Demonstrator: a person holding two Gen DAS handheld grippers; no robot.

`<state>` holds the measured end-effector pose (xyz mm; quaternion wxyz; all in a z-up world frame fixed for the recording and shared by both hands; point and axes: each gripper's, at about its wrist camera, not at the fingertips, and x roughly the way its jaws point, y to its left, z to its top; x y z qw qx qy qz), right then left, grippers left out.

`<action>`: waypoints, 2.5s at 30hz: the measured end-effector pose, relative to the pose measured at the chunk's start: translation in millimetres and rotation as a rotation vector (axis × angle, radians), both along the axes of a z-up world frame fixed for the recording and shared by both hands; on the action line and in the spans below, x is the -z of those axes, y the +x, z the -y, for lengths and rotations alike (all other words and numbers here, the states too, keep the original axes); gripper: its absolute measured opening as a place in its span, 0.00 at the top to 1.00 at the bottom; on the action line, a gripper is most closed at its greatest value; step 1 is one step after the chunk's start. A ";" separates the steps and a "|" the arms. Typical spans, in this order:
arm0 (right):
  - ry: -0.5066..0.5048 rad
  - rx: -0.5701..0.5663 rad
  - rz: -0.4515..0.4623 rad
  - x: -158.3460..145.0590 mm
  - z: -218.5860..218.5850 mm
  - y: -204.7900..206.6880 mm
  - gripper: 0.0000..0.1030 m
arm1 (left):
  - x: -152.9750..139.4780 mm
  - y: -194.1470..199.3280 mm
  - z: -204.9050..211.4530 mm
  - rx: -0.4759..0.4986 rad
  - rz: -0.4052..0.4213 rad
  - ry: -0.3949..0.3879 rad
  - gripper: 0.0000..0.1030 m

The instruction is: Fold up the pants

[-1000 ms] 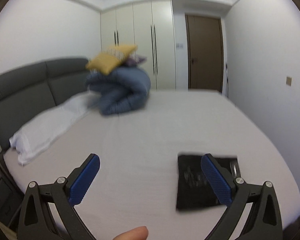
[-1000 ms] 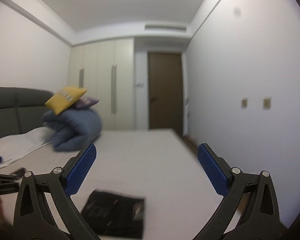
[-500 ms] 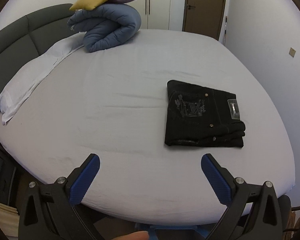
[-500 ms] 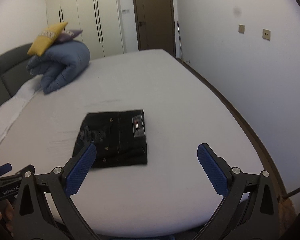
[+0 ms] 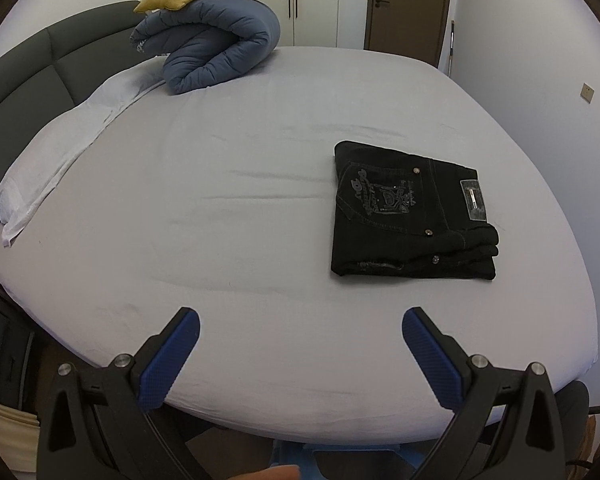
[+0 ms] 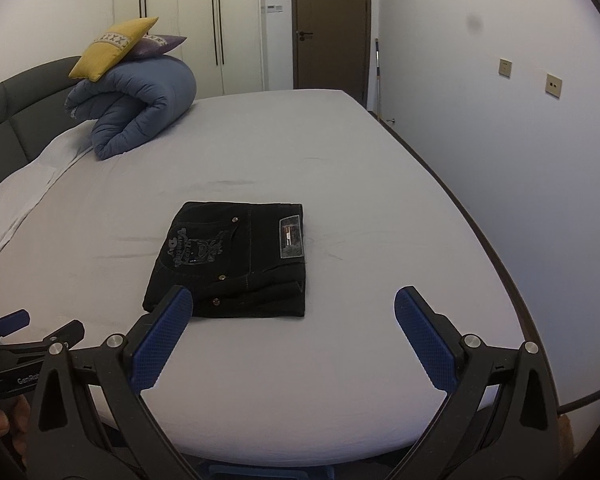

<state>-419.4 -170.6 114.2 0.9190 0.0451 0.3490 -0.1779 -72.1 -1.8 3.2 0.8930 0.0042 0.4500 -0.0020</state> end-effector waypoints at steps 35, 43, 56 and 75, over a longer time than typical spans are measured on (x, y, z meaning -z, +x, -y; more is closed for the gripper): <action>0.043 -0.036 -0.046 22.2 6.3 25.1 0.00 | 1.7 3.6 8.6 0.010 0.004 0.020 0.00; 0.044 -0.036 -0.046 23.2 3.6 26.2 0.00 | 1.9 3.3 10.0 0.012 0.001 0.022 0.00; 0.043 -0.036 -0.045 22.9 3.9 25.4 0.00 | 2.1 3.0 10.0 0.014 0.000 0.024 0.00; 0.046 -0.034 -0.045 24.8 1.9 26.9 0.00 | 2.8 1.8 9.8 0.013 0.000 0.022 0.00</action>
